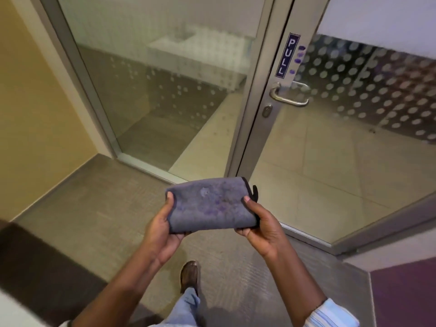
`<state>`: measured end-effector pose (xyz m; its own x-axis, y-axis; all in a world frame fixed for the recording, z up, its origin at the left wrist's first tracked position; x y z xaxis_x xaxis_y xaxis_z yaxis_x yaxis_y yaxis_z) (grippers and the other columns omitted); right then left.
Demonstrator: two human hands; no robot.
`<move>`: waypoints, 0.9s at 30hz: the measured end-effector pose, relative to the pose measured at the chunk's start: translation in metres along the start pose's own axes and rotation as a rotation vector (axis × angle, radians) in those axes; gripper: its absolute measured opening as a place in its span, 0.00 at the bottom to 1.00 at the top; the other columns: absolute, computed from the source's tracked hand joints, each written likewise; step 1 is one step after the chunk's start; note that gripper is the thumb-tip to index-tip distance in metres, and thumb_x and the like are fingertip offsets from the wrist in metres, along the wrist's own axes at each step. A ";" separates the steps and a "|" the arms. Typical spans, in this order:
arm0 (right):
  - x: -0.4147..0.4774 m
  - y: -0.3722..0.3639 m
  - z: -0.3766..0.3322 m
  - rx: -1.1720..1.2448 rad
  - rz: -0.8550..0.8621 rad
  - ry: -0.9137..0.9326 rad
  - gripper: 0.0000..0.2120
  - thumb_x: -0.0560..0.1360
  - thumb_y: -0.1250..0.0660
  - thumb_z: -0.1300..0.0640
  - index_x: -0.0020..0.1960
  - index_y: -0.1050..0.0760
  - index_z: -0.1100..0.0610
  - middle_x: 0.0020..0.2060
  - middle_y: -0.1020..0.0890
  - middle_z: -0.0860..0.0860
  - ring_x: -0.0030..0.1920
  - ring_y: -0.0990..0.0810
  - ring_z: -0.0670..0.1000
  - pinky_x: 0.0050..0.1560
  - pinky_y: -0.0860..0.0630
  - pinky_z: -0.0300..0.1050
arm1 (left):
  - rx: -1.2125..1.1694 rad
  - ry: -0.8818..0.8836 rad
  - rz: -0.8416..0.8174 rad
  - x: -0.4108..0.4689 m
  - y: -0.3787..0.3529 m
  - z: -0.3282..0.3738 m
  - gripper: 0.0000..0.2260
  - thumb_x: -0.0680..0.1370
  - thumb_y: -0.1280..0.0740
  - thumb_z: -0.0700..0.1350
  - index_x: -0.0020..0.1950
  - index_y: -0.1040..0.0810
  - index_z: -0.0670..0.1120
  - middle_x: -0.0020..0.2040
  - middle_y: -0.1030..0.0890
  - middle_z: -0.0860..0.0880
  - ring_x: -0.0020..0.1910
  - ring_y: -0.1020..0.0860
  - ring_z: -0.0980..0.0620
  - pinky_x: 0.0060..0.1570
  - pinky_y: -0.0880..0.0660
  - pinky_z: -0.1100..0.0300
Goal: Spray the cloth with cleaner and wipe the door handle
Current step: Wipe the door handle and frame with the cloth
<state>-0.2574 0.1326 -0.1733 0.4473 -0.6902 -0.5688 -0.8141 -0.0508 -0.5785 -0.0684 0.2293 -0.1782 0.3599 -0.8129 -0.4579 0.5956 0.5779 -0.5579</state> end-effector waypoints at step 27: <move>0.118 0.001 -0.245 0.295 -0.555 0.292 0.29 0.66 0.24 0.45 0.62 0.22 0.58 0.65 0.23 0.57 0.67 0.27 0.59 0.62 0.29 0.64 | -0.026 0.123 -0.284 0.230 -0.239 0.069 0.22 0.76 0.37 0.57 0.60 0.18 0.43 0.60 0.17 0.40 0.56 0.17 0.43 0.50 0.18 0.48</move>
<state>-0.2959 -0.1251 -0.0976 0.6166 -0.7871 0.0146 -0.3401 -0.2830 -0.8968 -0.0779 -0.1010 -0.1026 0.0917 -0.9282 -0.3606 0.6411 0.3321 -0.6919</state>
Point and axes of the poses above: each hand's wrist, its own x-axis towards the middle knuckle, its own y-axis out of the back of the hand, z = x × y, the point moved 3 cm from there along x, towards the middle knuckle
